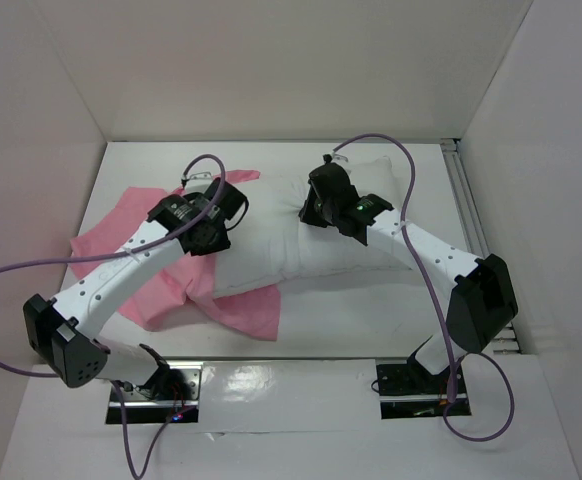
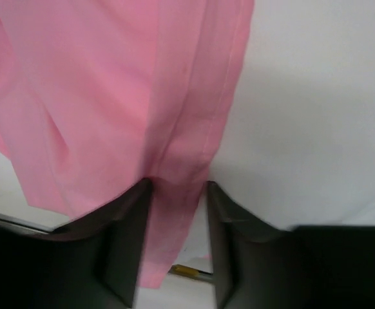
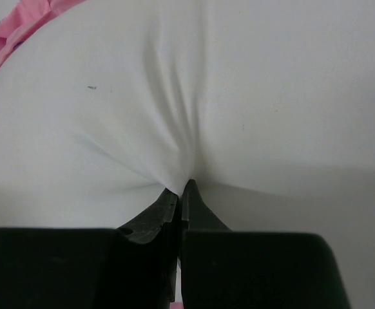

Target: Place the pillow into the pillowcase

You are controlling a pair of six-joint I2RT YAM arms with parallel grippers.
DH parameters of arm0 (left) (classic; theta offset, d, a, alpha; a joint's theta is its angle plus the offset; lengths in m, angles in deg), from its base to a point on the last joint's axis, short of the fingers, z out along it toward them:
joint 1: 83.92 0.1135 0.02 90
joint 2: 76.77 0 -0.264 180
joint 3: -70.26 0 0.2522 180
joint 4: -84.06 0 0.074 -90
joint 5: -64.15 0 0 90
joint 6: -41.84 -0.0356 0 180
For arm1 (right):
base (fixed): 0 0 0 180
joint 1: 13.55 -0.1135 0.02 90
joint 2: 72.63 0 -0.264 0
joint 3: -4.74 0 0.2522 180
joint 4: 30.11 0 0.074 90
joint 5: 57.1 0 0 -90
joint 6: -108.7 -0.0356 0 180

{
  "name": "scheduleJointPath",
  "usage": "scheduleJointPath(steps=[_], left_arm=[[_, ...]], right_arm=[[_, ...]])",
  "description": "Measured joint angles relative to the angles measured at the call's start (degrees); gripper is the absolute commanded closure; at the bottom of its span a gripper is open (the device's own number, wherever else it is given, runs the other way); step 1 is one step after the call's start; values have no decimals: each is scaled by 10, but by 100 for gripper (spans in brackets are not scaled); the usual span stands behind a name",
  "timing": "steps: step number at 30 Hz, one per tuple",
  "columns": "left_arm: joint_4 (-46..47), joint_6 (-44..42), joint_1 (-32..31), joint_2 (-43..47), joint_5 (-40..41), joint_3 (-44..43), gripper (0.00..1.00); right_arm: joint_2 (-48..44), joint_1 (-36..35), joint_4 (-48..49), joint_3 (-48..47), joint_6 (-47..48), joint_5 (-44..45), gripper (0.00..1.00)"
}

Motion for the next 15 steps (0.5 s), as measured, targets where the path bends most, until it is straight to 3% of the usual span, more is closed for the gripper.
scheduleJointPath(steps=[1, 4, 9, 15], left_arm=[[-2, -1, 2, -3, 2, -4, 74], [-7, -8, 8, -8, 4, -21, 100], [0, -44, 12, -17, -33, -67, 100], [49, -95, -8, -82, -185, -174, 100]], right_arm=[[0, 0, 0, 0, 1, 0, 100], [0, 0, 0, 0, 2, -1, 100], [0, 0, 0, 0, 3, -1, 100], [2, 0, 0, -12, 2, 4, 100]])
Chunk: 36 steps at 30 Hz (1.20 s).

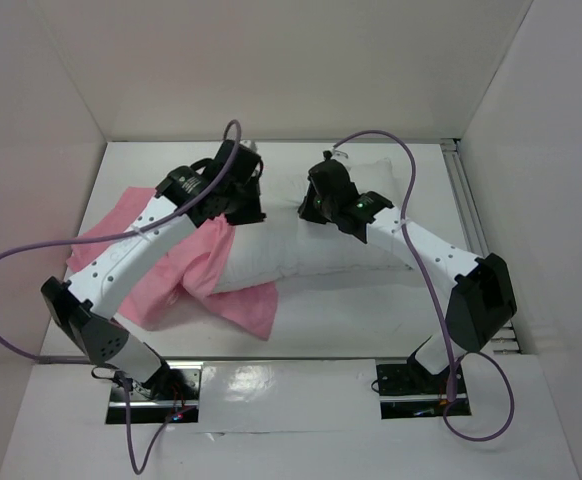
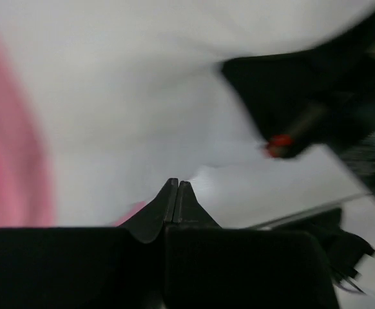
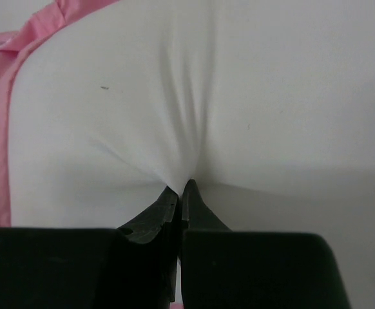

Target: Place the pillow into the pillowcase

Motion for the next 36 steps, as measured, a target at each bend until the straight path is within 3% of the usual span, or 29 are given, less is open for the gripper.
scheduleJointPath(steps=[3, 7, 9, 10, 11, 12, 13, 16, 17, 22, 25, 30, 34, 36], left_arm=[[70, -3, -18, -39, -104, -44, 100], [119, -3, -23, -38, -182, -21, 100], [116, -4, -9, -24, -195, 7, 88], [108, -6, 1, -19, -190, 14, 81], [97, -10, 10, -18, -184, 14, 72], [89, -18, 19, -16, -171, 13, 51], [78, -27, 26, -16, -156, 7, 41], [40, -49, 52, -21, -88, -42, 29], [30, -53, 61, -28, -63, -65, 27], [-7, -81, 122, -122, 39, -201, 26], [-20, -90, 148, -195, 65, -240, 25], [-54, -96, 175, -315, 93, -268, 24], [-66, -105, 188, -345, 94, -270, 24], [-69, -106, 194, -346, 96, -273, 33]], right_arm=[[8, -8, 1, -15, -7, -3, 100], [8, -28, 16, -7, -22, -7, 100], [3, -37, 28, 10, -30, -13, 100], [2, -38, 28, 14, -30, -14, 95], [-1, -38, 29, 18, -30, -15, 83], [-5, -39, 29, 21, -30, -16, 49], [-9, -39, 26, 22, -28, -16, 35], [-32, -39, 9, 20, -2, -4, 7], [-41, -40, -3, 15, 5, 5, 3], [-70, -30, -76, -34, 44, 82, 0], [-76, 25, -99, -55, 64, 84, 0], [-66, 194, -116, -53, 91, 27, 0], [-53, 279, -116, -21, 103, -46, 0], [-45, 302, -115, 0, 108, -77, 0]])
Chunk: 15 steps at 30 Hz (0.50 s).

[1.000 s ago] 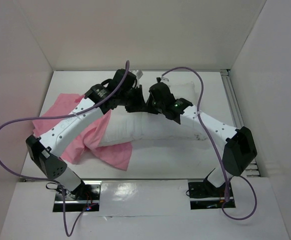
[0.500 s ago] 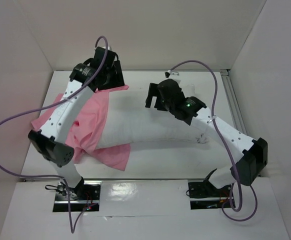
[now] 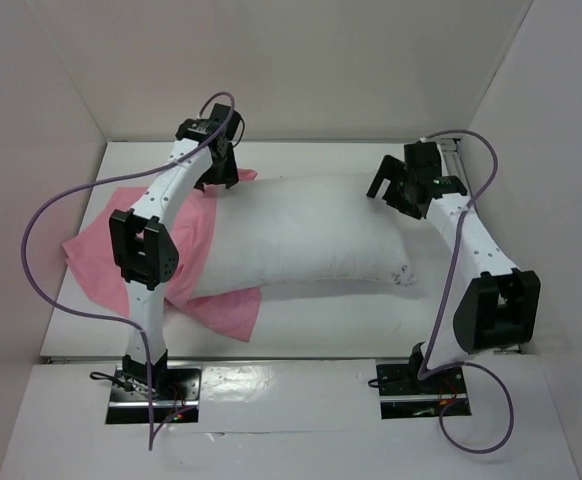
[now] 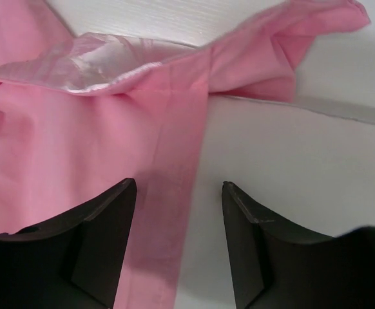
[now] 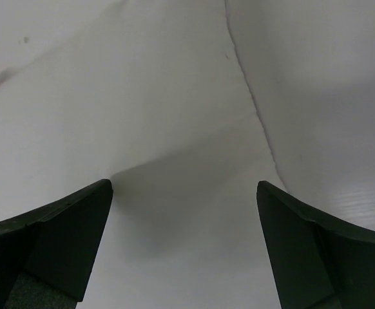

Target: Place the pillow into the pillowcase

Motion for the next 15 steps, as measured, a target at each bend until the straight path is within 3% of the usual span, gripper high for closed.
scheduleJointPath(steps=[2, 5, 6, 9, 10, 11, 13, 14, 15], left_arm=[[-4, 0, 9, 0, 3, -3, 41], [-10, -1, 22, 0, 5, -3, 62], [-11, -1, 25, 0, 7, -3, 75], [-12, -9, 33, 0, 8, -3, 99], [-12, -14, 34, 0, 7, -3, 100], [-12, -17, 35, 0, 5, -4, 100], [-13, -20, 35, 0, -3, -7, 100], [-12, -26, 34, 0, -11, -8, 100], [-11, -30, 33, 1, -17, -9, 100]], right_arm=[[11, 10, 2, 19, 2, -28, 0], [24, 12, 16, 43, 2, -66, 0], [26, 12, 25, 50, 2, -78, 1], [28, 16, 61, 72, 1, -115, 14], [28, 17, 73, 79, 2, -128, 21], [28, 18, 87, 88, 1, -143, 46], [29, 19, 111, 102, 5, -177, 78], [28, 19, 124, 109, 4, -194, 100], [26, 19, 138, 115, 3, -210, 100]])
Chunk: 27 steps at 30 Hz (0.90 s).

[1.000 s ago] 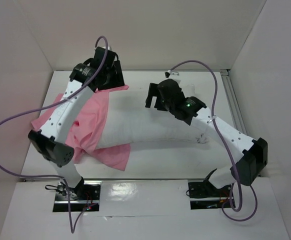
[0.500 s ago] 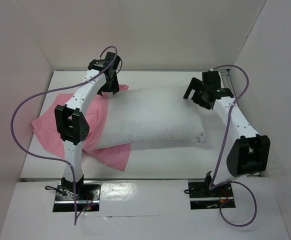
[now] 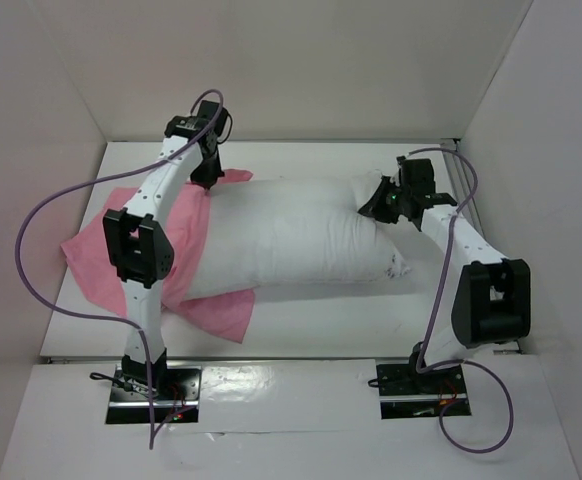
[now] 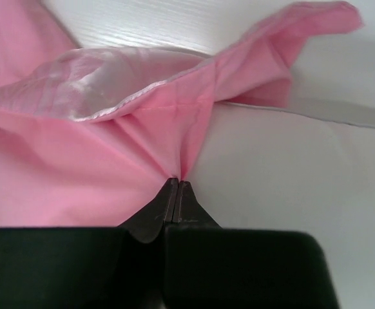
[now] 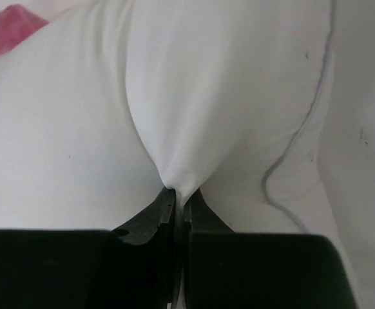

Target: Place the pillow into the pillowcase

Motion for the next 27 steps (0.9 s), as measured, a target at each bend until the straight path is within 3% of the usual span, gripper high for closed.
scheduleJointPath(steps=[8, 15, 19, 20, 22, 23, 25, 26, 27], left_arm=[[18, -35, -71, 16, -152, -61, 100], [58, -12, -185, 50, -243, -66, 100], [64, -8, -197, 10, -257, -92, 100], [65, -9, -194, -8, -260, -109, 93], [70, -12, -184, -42, -270, -142, 69], [76, -15, -178, -51, -276, -148, 40], [84, -17, -169, -53, -286, -145, 23], [87, -19, -167, -48, -287, -142, 12], [88, -22, -167, -39, -283, -137, 8]], right_arm=[[-57, -4, 8, 5, -18, -53, 100], [-163, -47, -25, -2, -22, 50, 100], [-211, -47, -41, 56, -37, 120, 100], [-221, -48, -52, 74, -42, 134, 100], [-240, -49, -76, 102, -52, 154, 100], [-248, -49, -92, 109, -53, 158, 71], [-258, -54, -118, 110, -54, 162, 44], [-259, -58, -134, 102, -45, 164, 18], [-259, -64, -154, 87, -33, 168, 11]])
